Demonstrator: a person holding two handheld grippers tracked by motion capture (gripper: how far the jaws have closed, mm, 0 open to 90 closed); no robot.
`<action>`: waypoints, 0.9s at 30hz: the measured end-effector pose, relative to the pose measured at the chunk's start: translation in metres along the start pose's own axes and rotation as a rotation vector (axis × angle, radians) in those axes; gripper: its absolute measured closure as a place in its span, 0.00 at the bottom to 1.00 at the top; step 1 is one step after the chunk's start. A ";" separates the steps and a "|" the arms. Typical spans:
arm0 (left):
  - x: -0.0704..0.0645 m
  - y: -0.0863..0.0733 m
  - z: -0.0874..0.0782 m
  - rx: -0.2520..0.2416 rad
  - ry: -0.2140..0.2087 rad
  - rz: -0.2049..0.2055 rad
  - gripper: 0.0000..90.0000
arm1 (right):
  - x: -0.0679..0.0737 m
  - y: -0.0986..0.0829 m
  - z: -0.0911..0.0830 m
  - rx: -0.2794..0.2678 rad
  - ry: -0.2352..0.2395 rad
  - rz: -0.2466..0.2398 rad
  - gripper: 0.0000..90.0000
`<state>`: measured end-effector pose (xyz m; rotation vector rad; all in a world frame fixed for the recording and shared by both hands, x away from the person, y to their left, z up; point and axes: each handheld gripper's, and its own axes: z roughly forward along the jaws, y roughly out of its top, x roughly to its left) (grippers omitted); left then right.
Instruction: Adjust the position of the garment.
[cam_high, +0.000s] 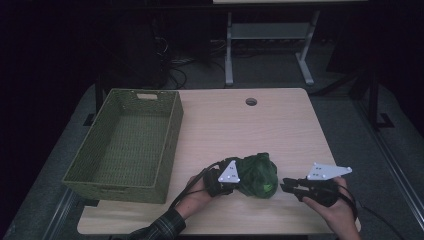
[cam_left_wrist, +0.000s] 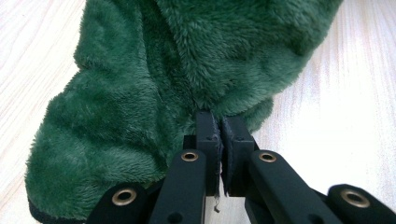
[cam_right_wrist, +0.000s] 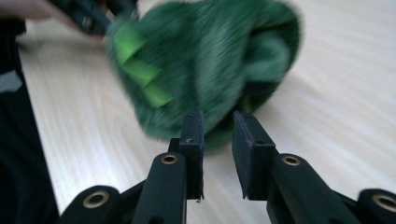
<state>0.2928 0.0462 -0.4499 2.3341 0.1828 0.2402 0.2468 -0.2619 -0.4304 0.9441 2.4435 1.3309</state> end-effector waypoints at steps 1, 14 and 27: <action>0.000 0.000 0.000 0.001 0.001 0.001 0.97 | -0.002 0.003 -0.001 -0.014 -0.008 0.005 0.81; 0.000 -0.001 0.000 0.000 0.000 0.005 0.97 | -0.014 0.029 0.032 0.026 0.088 0.036 0.95; 0.013 -0.016 0.001 0.129 0.047 0.047 0.98 | -0.020 0.000 0.046 0.136 0.049 0.083 0.98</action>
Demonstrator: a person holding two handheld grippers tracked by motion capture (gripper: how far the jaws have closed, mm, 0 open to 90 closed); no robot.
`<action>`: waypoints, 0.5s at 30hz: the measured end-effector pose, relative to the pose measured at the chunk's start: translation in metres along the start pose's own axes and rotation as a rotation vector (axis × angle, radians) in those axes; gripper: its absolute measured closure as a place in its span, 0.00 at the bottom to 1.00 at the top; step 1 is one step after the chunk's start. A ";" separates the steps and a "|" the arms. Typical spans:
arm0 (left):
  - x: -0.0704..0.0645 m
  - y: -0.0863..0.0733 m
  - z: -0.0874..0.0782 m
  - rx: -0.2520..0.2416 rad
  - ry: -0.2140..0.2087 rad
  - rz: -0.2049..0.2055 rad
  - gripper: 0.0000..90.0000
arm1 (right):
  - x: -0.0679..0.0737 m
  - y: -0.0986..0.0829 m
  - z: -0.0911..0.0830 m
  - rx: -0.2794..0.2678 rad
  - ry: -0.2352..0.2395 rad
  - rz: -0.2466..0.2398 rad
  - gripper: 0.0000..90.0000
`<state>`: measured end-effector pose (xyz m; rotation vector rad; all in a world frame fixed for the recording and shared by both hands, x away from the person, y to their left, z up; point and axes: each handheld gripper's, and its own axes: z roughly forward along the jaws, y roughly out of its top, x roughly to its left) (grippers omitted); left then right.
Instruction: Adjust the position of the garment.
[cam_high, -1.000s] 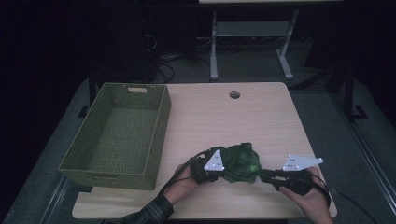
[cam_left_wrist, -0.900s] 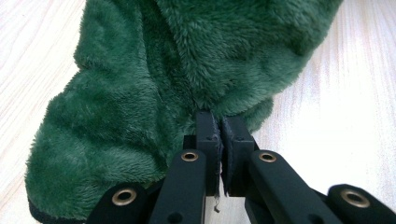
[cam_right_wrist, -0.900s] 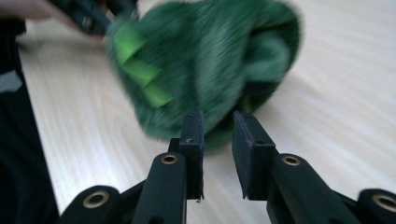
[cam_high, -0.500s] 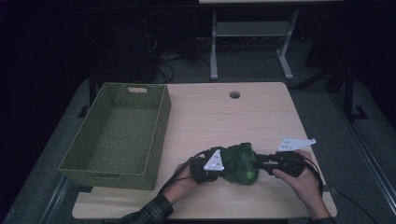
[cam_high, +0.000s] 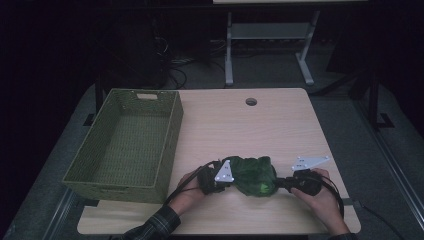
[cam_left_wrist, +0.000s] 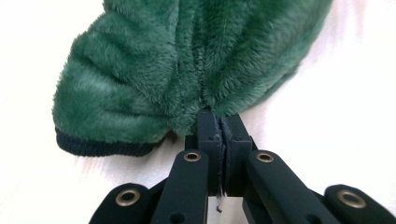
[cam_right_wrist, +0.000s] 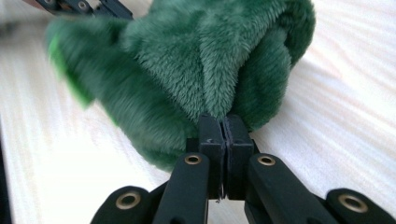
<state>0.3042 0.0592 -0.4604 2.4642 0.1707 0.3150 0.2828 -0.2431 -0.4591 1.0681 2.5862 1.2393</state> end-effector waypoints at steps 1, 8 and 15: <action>0.000 0.000 0.003 -0.002 0.000 0.001 0.98 | -0.001 -0.001 0.002 0.012 -0.006 -0.001 0.98; -0.003 0.010 0.010 -0.003 0.013 0.028 0.98 | 0.004 -0.008 0.010 0.051 -0.026 -0.008 0.98; 0.010 0.010 0.014 0.009 0.048 0.014 0.98 | 0.008 -0.007 0.014 0.041 -0.010 -0.011 0.98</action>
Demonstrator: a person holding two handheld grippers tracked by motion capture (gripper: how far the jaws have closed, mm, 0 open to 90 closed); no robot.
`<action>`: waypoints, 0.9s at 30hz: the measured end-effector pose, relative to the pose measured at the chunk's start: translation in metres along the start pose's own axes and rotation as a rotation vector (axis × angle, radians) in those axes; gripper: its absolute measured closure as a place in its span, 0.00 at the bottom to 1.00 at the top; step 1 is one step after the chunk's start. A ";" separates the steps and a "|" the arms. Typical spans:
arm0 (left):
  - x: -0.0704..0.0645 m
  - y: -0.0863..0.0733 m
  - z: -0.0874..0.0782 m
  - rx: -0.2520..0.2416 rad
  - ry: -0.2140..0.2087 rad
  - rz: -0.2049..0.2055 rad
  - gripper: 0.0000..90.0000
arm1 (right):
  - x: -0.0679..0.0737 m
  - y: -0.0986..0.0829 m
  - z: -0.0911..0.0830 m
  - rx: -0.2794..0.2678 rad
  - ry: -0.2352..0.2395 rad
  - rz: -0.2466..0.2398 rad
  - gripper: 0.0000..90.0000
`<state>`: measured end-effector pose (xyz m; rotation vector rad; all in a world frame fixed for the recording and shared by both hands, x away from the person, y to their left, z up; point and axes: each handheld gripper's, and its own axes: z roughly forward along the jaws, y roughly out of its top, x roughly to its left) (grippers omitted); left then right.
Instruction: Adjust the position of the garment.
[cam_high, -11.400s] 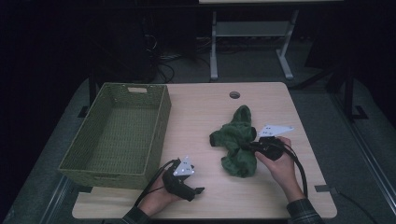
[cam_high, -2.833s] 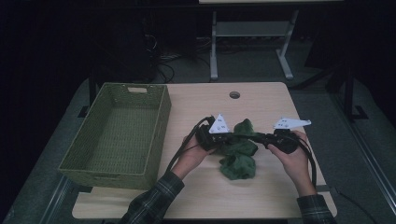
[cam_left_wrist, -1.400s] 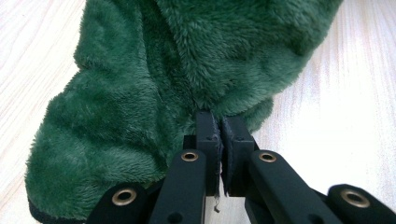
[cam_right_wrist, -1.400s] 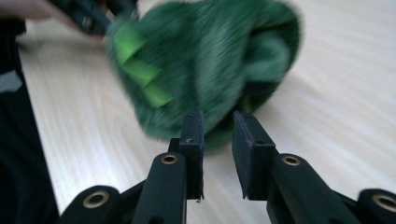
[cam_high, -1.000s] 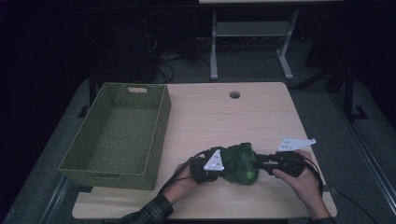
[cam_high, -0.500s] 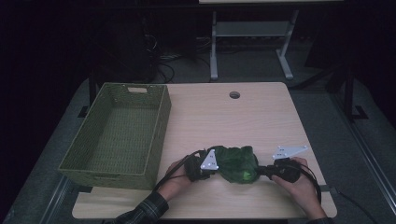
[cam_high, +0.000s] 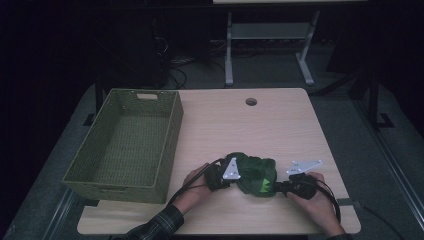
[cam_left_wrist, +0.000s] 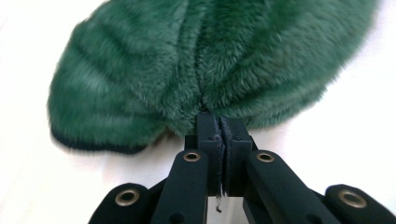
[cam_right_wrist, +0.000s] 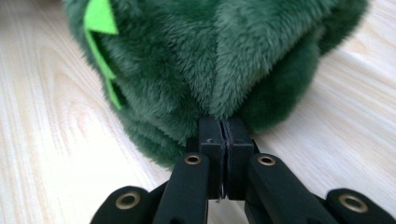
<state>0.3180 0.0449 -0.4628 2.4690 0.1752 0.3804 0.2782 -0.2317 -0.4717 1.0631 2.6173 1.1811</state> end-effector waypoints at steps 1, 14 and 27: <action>0.003 -0.001 0.001 -0.003 0.002 -0.014 0.98 | 0.003 0.001 0.002 0.005 0.005 -0.001 0.98; 0.015 -0.002 -0.003 -0.026 0.001 -0.114 0.85 | 0.006 0.005 -0.006 -0.054 0.004 -0.022 0.75; 0.014 -0.011 -0.034 -0.080 -0.023 -0.235 0.70 | -0.004 0.006 -0.044 -0.208 -0.037 0.005 0.51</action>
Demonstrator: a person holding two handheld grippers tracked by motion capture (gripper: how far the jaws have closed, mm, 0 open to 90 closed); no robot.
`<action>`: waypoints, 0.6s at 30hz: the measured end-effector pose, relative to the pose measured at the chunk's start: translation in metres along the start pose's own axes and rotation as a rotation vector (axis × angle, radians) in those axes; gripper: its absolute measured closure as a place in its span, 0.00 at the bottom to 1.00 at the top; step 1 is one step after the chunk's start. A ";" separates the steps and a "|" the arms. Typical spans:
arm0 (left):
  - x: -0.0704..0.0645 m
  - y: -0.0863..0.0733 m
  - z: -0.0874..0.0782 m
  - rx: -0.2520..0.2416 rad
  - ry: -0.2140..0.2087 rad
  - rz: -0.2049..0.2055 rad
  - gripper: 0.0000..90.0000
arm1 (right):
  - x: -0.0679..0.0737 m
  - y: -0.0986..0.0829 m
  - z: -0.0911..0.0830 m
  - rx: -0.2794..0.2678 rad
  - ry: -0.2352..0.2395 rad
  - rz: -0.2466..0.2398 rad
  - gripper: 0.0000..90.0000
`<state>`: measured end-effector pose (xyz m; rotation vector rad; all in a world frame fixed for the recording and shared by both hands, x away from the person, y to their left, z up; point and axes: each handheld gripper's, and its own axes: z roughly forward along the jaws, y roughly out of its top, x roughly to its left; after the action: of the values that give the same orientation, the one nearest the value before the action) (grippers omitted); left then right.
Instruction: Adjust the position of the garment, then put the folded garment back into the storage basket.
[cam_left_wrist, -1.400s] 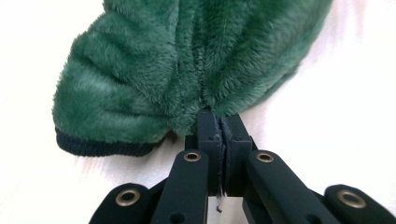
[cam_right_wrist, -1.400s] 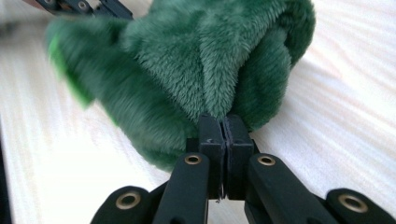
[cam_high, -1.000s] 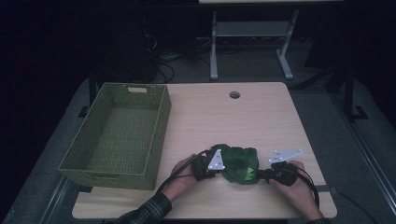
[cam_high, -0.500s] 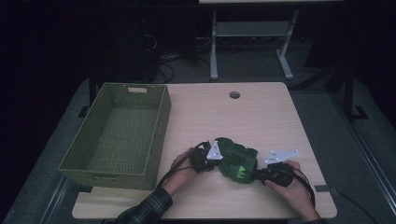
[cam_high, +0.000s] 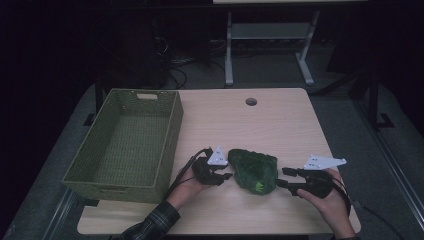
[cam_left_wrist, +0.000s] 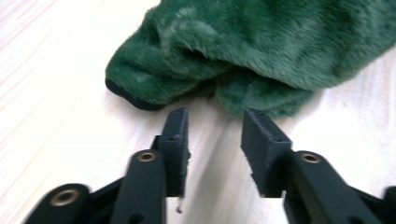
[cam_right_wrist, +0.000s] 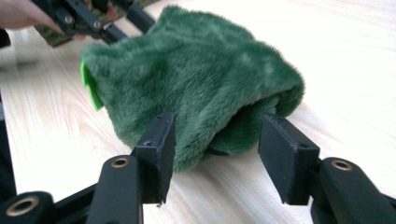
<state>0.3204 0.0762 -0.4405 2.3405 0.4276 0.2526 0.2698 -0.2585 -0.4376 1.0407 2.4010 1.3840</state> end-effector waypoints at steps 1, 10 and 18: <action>-0.001 0.000 0.000 0.001 -0.004 -0.002 0.70 | -0.001 0.001 -0.002 -0.005 -0.004 0.003 0.50; -0.010 0.004 -0.003 -0.017 -0.079 -0.032 0.99 | -0.023 0.015 -0.013 -0.035 -0.042 0.006 0.88; -0.020 0.013 0.004 -0.022 -0.127 -0.039 1.00 | -0.057 0.034 0.013 0.021 -0.078 0.013 1.00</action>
<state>0.3060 0.0574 -0.4356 2.3086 0.4055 0.0890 0.3341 -0.2758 -0.4276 1.0963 2.3615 1.3002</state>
